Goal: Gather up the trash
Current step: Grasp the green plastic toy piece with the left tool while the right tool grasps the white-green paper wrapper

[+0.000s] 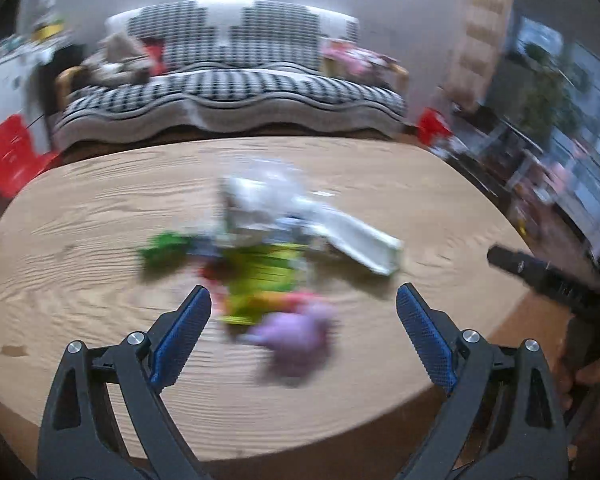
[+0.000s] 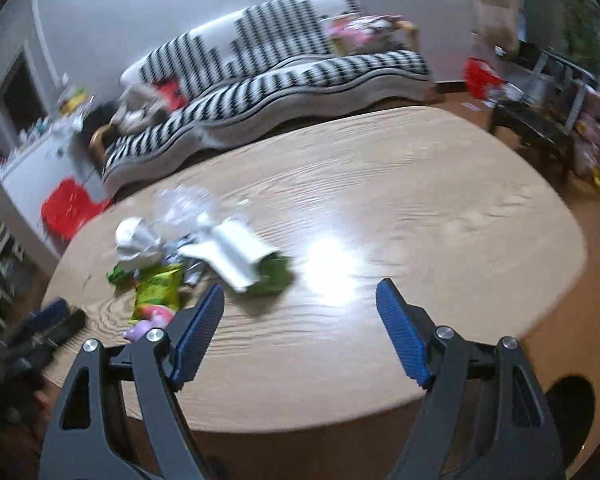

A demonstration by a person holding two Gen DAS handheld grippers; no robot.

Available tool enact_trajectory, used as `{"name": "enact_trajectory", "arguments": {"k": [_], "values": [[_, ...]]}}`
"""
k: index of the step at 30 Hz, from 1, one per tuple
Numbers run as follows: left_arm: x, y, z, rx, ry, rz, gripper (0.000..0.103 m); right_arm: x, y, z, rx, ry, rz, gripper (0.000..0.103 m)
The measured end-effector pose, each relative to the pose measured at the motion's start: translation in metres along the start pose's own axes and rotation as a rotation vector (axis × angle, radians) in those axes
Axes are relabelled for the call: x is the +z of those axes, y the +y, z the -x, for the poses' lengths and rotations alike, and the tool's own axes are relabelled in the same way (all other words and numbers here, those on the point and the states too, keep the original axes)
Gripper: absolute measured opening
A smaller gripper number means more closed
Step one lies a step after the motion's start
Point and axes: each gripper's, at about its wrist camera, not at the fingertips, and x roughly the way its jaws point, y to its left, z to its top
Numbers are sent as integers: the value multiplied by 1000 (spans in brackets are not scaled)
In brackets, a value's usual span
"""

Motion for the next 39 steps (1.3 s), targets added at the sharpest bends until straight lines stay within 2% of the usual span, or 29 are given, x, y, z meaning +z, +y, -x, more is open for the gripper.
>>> {"name": "enact_trajectory", "arguments": {"k": [4,11,15,18,21,24,27,30,34,39], "values": [[8,62,9,64,-16,57,91,1,38,-31,4,31,30,76],[13,117,1,129,-9,73,92,11,49,-62,-6,45,35,76],[16,139,-17,140,-1,35,92,11,44,-71,-19,61,41,76],[12,159,-30,191,17,7,92,10,39,-78,-28,81,58,78],[4,181,-42,187,45,11,92,5,34,-91,-17,134,86,79],[-2,197,-58,151,74,39,92,4,31,-99,2,154,109,79],[1,193,-73,113,82,46,92,5,34,-110,26,165,144,80],[7,170,-86,85,84,-25,92,5,38,-120,30,174,173,80],[9,141,-107,98,111,-116,92,1,49,-139,16,202,231,83],[11,131,-129,119,139,-130,92,4,62,-149,-14,173,288,83]]}}
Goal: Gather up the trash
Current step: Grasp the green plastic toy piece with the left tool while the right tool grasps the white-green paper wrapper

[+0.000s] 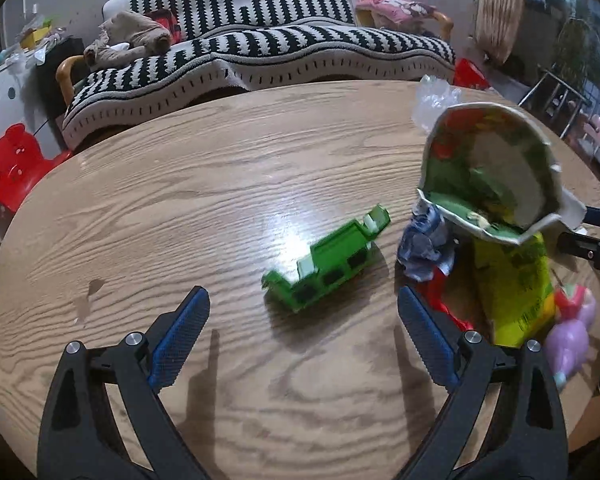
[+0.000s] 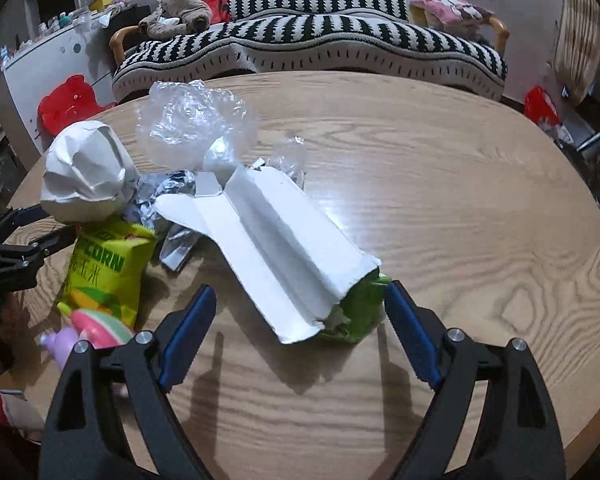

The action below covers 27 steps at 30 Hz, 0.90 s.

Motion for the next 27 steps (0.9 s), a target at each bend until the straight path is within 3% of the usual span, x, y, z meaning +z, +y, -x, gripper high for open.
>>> {"name": "enact_trajectory", "arguments": {"k": [2,4,6,7,10,17,27], "values": [[3,-1,-5,-18,11,22,91,2,4,-6,-3,3,11,83],[5,-1,-7,-28,11,38,82,3,6,-10,2,5,23,79],[6,-4,-12,-30,35,44,55,4,8,-13,5,13,30,55],[7,-6,-10,-4,27,41,55,4,7,-13,6,15,25,40],[6,-9,-7,-16,32,43,55,8,0,-7,43,-1,-17,23],[9,-8,20,13,-4,47,54,14,-11,19,98,-42,-102,23],[7,7,84,46,-54,158,54,2,-4,51,64,-76,-79,23]]}}
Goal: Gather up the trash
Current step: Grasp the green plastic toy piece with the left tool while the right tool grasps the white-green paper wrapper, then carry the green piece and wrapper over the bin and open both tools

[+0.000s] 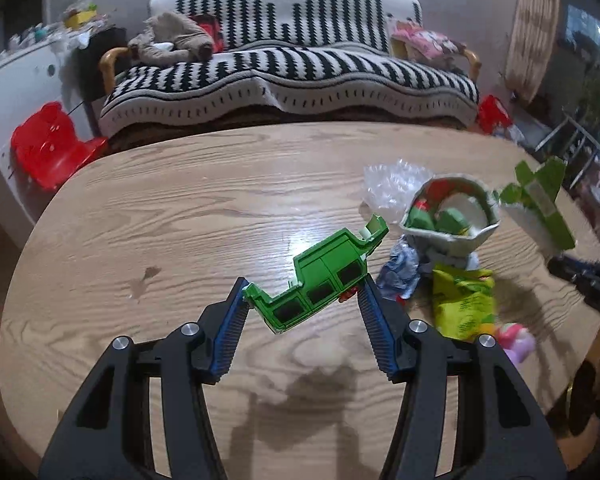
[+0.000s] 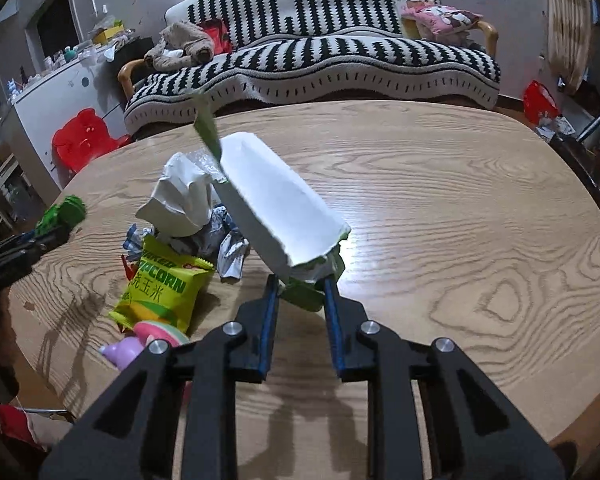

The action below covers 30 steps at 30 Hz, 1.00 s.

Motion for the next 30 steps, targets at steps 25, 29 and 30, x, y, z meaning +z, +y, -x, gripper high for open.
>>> {"name": "enact_trajectory", "arguments": {"k": [25,29,30], "values": [[-45,-248,49,-307,5,-276,54,-110,-164,192,-206,-100,-271,23],[-74,-332,56,-430,24,-378,54,-160,-221,229,-311,-76,-383,23],[-85,-355,57,-468,35,-404,54,-171,-231,235,-330,-66,-404,23]]}}
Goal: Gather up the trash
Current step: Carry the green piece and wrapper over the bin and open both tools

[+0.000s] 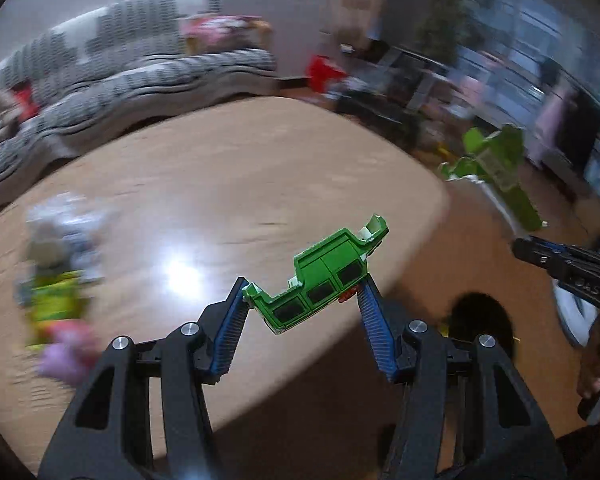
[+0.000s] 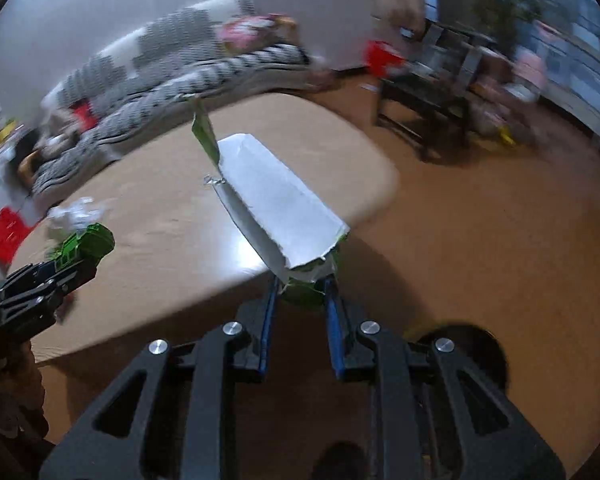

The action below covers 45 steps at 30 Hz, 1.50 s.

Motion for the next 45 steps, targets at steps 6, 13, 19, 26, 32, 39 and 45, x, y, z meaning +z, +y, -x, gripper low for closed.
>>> {"name": "enact_trajectory", "arguments": {"k": [6,13,19,26,32,39,45], "values": [[-21,-127,-55,-192,71,-155,55,-41,-114,9,-160,108,-159,23],[-61,-225,-119,-335,204,-243,55,-80,-198,-1,-210,260,-338,23],[-73,-249,-153,-362,271,-257,55,-94,-217,-15,-207,317,-404,23],[-71,-251,-183,-375,317,-240,55,-90,-218,-28,-199,344,-430,23],[-72,-253,-192,-390,334,-211,69,-90,-222,-41,-228,375,-454,57],[-66,-241,-178,-357,287,-216,87,-73,-201,-30,-268,291,-404,72],[-37,-176,-133,-193,180,-223,91,-18,-122,-11,-234,78,-232,83]]}}
